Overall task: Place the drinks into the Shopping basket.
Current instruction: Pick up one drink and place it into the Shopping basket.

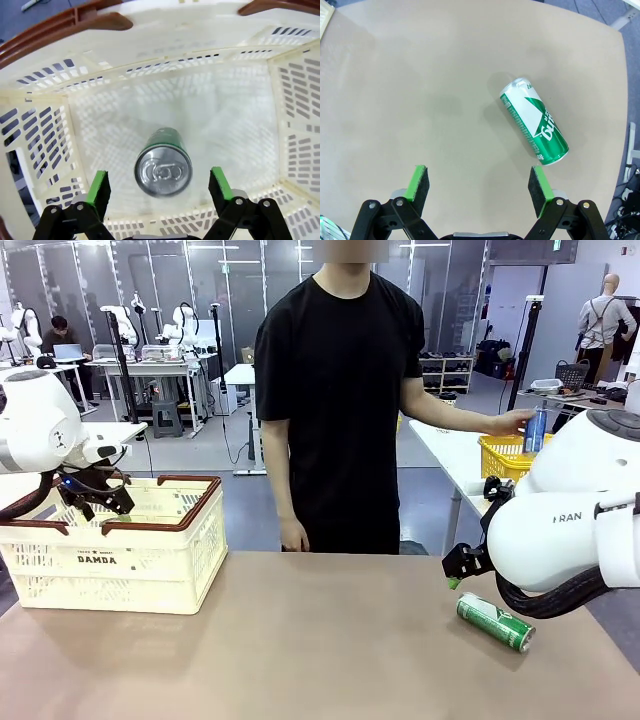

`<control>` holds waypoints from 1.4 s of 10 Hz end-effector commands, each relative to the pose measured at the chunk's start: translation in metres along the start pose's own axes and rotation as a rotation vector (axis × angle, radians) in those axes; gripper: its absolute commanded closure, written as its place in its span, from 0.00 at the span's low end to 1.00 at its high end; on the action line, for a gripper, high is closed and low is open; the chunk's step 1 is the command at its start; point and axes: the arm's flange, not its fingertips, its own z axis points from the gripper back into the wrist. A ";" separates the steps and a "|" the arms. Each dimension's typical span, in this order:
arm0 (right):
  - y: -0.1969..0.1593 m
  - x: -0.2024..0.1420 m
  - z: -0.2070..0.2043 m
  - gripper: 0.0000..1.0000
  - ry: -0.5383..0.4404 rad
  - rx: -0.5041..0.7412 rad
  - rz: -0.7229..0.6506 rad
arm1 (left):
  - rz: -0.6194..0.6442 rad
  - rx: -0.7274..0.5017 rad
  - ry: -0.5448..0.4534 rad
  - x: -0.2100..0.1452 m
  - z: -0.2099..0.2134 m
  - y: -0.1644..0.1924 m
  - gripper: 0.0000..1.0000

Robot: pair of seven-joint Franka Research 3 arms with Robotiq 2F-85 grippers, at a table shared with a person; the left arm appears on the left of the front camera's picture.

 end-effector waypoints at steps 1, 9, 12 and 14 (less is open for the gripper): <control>-0.001 0.000 0.000 0.00 -0.001 0.002 -0.003 | -0.021 0.006 0.003 -0.012 0.015 -0.005 0.00; -0.001 0.000 0.000 0.00 -0.001 0.002 -0.003 | -0.015 0.005 -0.030 -0.002 0.028 -0.008 0.00; -0.001 0.000 0.000 0.00 -0.001 0.002 -0.003 | -0.015 0.005 -0.030 -0.002 0.028 -0.008 0.00; -0.001 0.000 0.000 0.00 -0.001 0.002 -0.003 | -0.015 0.005 -0.030 -0.002 0.028 -0.008 0.00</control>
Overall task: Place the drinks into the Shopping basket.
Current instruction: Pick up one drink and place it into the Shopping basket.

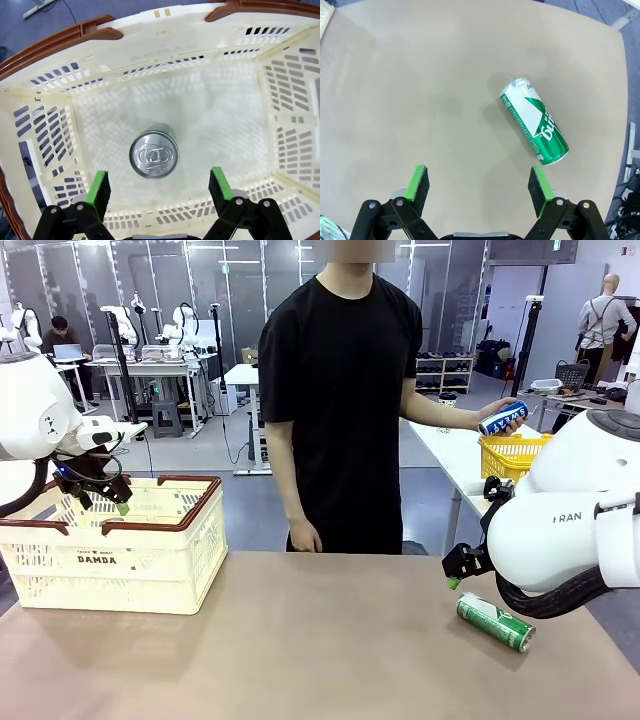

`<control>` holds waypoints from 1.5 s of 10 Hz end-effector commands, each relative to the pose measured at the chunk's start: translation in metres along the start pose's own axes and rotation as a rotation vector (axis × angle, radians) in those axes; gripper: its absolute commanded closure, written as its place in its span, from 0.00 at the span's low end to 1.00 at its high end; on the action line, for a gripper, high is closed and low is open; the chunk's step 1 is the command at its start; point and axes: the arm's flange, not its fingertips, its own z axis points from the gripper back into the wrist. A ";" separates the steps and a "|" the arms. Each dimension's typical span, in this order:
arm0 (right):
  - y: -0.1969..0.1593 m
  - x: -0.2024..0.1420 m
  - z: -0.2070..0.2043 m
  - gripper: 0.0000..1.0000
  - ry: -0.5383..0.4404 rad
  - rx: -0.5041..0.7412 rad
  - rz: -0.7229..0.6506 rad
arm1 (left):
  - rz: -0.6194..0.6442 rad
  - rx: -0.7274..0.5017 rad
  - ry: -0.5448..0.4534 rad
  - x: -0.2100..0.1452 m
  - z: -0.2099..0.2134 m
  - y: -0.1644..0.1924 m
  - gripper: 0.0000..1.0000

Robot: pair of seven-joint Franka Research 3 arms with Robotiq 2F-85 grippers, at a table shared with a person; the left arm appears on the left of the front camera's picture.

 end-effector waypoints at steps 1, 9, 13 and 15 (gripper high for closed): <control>-0.001 0.000 0.000 0.00 -0.001 0.002 -0.003 | 0.006 0.001 -0.002 0.001 -0.001 0.002 0.00; -0.031 0.021 0.016 0.00 0.078 -0.157 0.183 | -0.255 0.133 -0.112 -0.064 0.096 -0.013 0.00; -0.045 0.041 -0.003 0.00 0.191 -0.132 0.298 | -0.574 0.156 -0.108 -0.114 0.113 -0.035 0.00; -0.044 0.037 -0.007 0.00 0.229 -0.125 0.373 | -0.682 0.163 -0.075 -0.126 0.108 -0.038 0.00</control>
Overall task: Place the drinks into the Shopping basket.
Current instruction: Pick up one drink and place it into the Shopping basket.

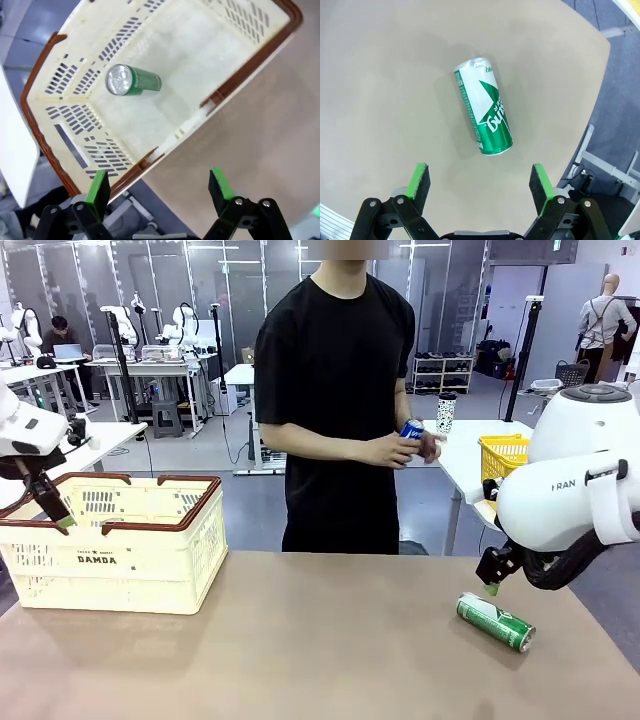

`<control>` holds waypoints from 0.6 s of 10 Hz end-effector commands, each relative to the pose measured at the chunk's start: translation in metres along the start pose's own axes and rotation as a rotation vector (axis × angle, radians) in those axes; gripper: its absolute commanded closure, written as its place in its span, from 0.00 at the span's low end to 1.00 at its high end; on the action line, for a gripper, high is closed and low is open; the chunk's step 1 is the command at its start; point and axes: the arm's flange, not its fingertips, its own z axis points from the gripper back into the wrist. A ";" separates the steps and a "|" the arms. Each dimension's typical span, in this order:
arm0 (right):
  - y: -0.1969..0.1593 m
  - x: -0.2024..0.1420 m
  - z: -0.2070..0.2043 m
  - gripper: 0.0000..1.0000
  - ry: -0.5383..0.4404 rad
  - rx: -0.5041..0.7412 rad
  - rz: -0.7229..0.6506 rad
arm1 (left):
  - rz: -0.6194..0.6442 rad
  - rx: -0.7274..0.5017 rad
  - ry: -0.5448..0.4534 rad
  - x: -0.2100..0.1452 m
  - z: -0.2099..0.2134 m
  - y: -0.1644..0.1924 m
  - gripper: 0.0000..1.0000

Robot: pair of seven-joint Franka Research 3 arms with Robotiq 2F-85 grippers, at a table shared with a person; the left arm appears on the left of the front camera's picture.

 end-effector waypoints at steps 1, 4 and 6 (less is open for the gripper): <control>0.000 -0.001 0.003 0.00 -0.014 0.000 -0.040 | -0.065 0.027 -0.009 -0.011 -0.006 0.003 0.00; 0.000 -0.001 0.003 0.00 -0.014 0.000 -0.040 | -0.038 0.000 0.006 -0.004 -0.003 -0.002 0.00; -0.005 0.007 -0.006 0.00 0.005 0.079 0.261 | -0.038 0.000 0.006 -0.004 -0.003 -0.002 0.00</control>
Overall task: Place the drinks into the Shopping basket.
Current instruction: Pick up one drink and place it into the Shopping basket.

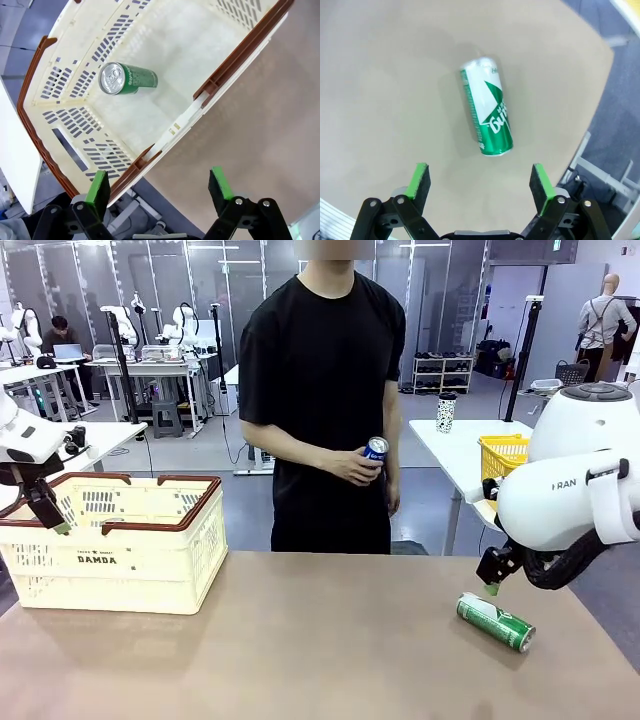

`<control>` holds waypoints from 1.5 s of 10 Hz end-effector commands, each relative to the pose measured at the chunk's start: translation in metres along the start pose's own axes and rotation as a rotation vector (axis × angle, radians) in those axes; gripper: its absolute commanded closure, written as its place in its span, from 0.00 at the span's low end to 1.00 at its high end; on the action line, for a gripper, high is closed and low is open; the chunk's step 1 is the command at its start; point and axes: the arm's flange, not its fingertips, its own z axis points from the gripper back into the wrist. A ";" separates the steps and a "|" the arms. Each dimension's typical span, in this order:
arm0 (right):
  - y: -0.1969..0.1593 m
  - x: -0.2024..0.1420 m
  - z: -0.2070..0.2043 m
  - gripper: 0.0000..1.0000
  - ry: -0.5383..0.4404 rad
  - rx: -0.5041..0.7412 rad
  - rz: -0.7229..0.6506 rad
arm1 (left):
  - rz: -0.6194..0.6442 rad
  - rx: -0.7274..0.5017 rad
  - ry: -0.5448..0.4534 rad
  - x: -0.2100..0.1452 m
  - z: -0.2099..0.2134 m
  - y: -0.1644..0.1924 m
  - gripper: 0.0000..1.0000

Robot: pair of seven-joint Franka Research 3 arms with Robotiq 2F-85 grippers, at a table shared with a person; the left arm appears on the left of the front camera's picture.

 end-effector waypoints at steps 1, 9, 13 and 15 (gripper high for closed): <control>-0.014 0.011 -0.018 0.00 0.062 0.039 0.212 | 0.017 0.004 0.002 0.000 0.002 0.000 0.00; -0.050 0.044 -0.109 0.00 0.175 0.190 0.270 | 0.017 0.004 0.002 0.000 0.002 0.000 0.00; -0.052 0.049 -0.137 0.00 0.191 0.241 0.284 | 0.017 0.004 0.002 0.000 0.002 0.000 0.00; -0.050 0.050 -0.147 0.00 0.192 0.248 0.283 | 0.017 0.004 0.002 0.000 0.002 0.000 0.00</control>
